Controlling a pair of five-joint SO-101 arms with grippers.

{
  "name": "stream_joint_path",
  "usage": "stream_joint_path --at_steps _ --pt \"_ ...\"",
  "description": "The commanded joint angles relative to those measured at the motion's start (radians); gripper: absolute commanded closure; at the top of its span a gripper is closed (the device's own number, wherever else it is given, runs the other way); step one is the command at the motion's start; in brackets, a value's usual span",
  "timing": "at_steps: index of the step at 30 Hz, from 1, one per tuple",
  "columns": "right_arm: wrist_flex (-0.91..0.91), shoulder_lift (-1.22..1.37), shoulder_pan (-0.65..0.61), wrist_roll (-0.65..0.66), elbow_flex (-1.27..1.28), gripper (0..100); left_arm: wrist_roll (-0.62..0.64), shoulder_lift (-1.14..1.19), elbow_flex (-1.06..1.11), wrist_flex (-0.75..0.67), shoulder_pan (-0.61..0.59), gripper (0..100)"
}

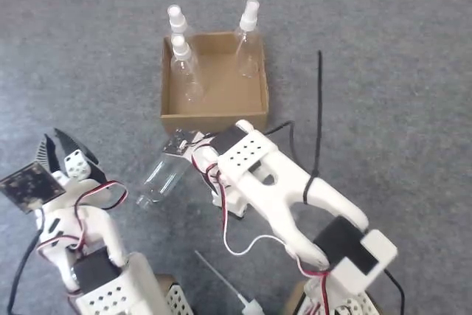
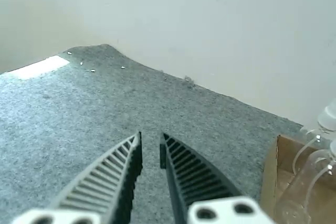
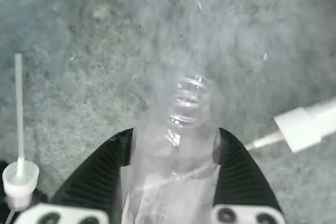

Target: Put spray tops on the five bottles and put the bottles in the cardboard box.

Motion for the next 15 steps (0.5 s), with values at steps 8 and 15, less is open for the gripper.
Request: stream_joint_path --at_steps 8,15 --pt "0.139 -0.243 0.002 -0.021 -0.040 92.2 0.012 -0.015 0.001 -0.035 -0.003 95" --pt "0.143 -0.380 0.002 -0.112 -0.006 92.2 0.012 -0.015 0.001 -0.035 -0.003 95"
